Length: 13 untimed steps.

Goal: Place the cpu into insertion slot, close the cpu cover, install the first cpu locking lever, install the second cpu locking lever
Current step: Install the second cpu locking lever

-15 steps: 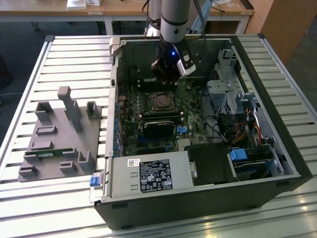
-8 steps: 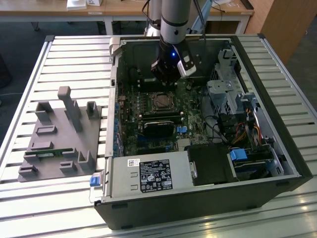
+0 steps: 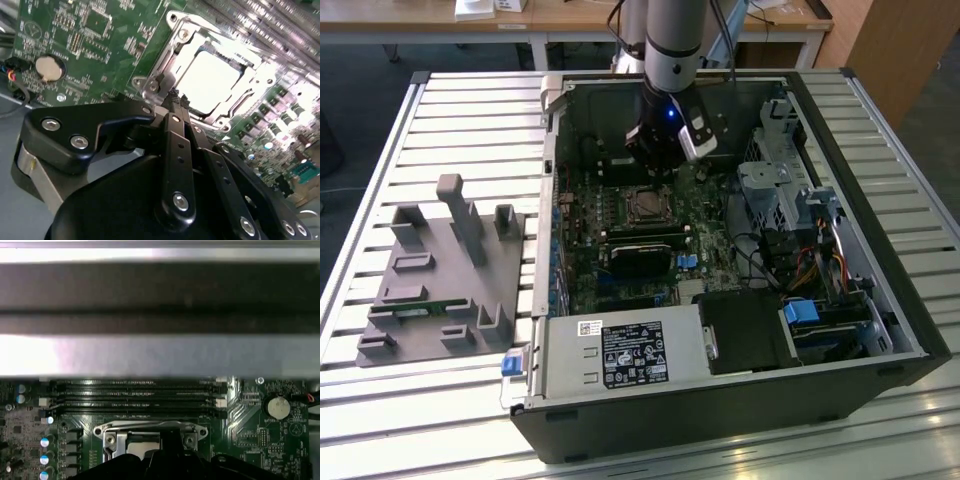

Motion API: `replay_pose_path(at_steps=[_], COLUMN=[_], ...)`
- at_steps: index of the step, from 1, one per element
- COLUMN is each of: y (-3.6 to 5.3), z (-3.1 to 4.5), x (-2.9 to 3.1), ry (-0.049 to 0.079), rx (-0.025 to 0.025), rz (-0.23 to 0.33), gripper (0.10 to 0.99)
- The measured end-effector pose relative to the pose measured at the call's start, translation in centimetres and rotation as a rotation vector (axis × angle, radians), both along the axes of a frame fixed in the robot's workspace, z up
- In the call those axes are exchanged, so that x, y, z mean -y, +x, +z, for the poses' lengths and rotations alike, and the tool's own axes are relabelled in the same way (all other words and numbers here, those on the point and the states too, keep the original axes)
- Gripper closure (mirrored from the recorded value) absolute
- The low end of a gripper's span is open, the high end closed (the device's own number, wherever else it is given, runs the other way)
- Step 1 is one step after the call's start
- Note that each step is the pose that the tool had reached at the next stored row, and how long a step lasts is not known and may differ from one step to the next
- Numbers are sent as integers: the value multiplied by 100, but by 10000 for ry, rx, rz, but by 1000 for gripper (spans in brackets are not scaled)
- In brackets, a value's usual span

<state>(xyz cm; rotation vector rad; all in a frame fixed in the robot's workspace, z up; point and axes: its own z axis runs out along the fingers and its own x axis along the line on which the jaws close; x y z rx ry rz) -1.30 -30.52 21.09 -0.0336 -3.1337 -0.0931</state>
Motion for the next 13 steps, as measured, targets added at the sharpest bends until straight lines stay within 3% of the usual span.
replay_pose_path(at_steps=[7, 13], y=[-5, -15], z=[-8, 58], x=[164, 176], ry=[15, 15], rx=[6, 75], rz=[3, 15], gripper=[980, 980])
